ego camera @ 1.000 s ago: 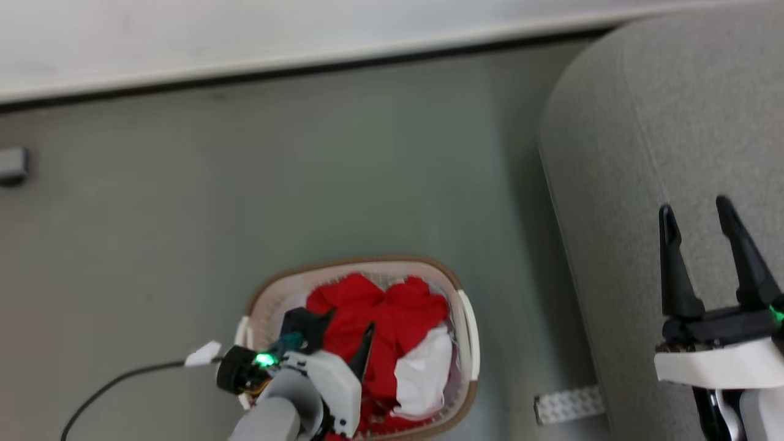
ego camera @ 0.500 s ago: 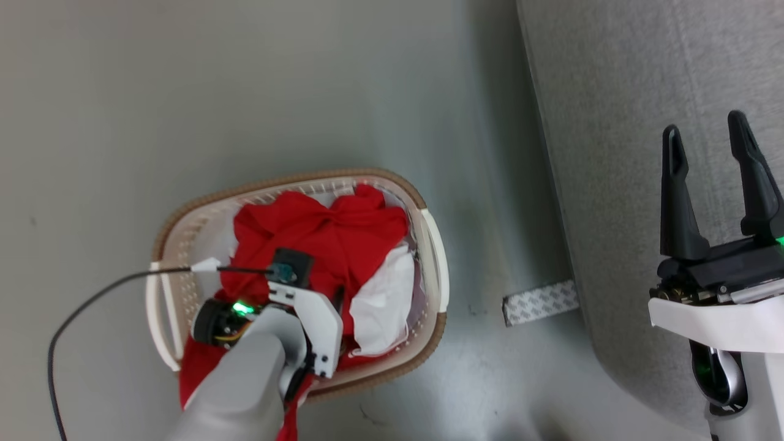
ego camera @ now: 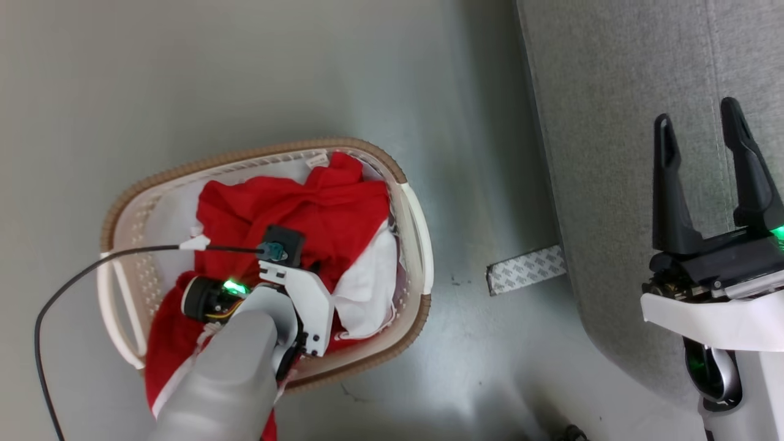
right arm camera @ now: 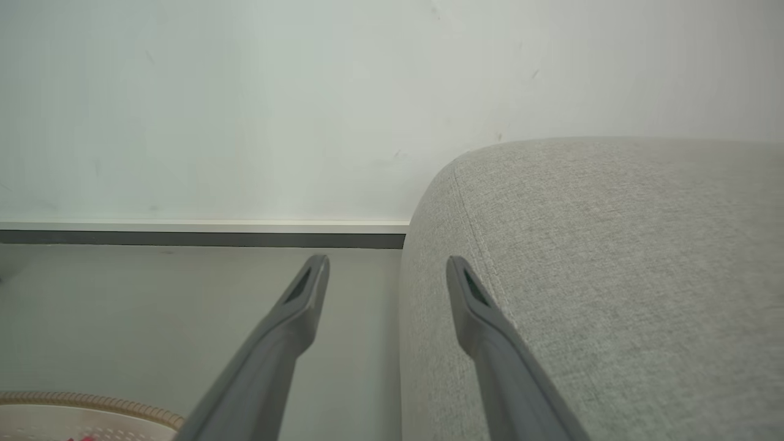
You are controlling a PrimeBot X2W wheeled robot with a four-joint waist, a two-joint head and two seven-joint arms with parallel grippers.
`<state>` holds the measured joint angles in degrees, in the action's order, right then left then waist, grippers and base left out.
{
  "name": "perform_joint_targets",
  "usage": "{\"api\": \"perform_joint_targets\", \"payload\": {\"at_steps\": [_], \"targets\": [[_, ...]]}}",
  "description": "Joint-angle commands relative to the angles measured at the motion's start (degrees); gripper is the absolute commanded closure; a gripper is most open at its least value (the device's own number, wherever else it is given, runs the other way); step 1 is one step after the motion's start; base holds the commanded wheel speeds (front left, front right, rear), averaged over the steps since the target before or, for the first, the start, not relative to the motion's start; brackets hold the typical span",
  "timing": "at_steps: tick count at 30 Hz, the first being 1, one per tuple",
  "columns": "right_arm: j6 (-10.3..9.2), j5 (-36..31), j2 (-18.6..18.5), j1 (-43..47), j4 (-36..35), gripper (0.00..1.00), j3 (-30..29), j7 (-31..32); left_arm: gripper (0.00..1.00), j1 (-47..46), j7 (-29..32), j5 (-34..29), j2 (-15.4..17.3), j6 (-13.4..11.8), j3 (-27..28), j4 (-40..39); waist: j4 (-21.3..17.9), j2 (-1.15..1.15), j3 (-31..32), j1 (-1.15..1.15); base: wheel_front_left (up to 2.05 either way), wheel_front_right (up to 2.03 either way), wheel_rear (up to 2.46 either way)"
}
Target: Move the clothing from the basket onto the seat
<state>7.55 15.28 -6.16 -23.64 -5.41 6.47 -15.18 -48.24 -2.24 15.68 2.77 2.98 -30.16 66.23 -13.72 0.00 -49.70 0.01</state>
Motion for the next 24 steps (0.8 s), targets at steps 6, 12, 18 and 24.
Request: {"api": "perform_joint_targets", "payload": {"at_steps": [6, 12, 18, 24], "targets": [[-0.12, -0.37, -0.23, 1.47, 1.96, 0.00, -0.48, 0.03, 1.00, 3.05, -4.95, 5.93, 0.25, 2.54, -0.89, -2.60, 2.15, 0.00, 7.15, -0.01, 0.00, 0.00, 0.00], [-0.12, -0.98, -0.44, 5.92, 5.30, 0.00, 0.23, 0.03, 1.00, 9.01, -8.83, 13.41, 0.21, 3.63, -3.86, -8.83, 5.33, 0.00, 18.86, -0.01, 0.00, 0.00, 0.00], [-0.12, -1.60, -0.16, 11.84, 8.26, 0.00, 0.60, 0.04, 1.00, 14.42, -10.63, 18.41, 0.19, 3.04, -5.94, -14.68, 7.35, 0.00, 30.29, -0.01, 0.00, 0.00, 0.00], [-0.12, -2.09, 0.18, 17.05, 10.22, 0.00, 0.95, 0.04, 1.00, 18.44, -10.94, 19.99, 0.74, 2.02, -5.67, -20.20, 8.47, 0.00, 38.50, -0.01, 0.00, 0.00, 0.00]]}}
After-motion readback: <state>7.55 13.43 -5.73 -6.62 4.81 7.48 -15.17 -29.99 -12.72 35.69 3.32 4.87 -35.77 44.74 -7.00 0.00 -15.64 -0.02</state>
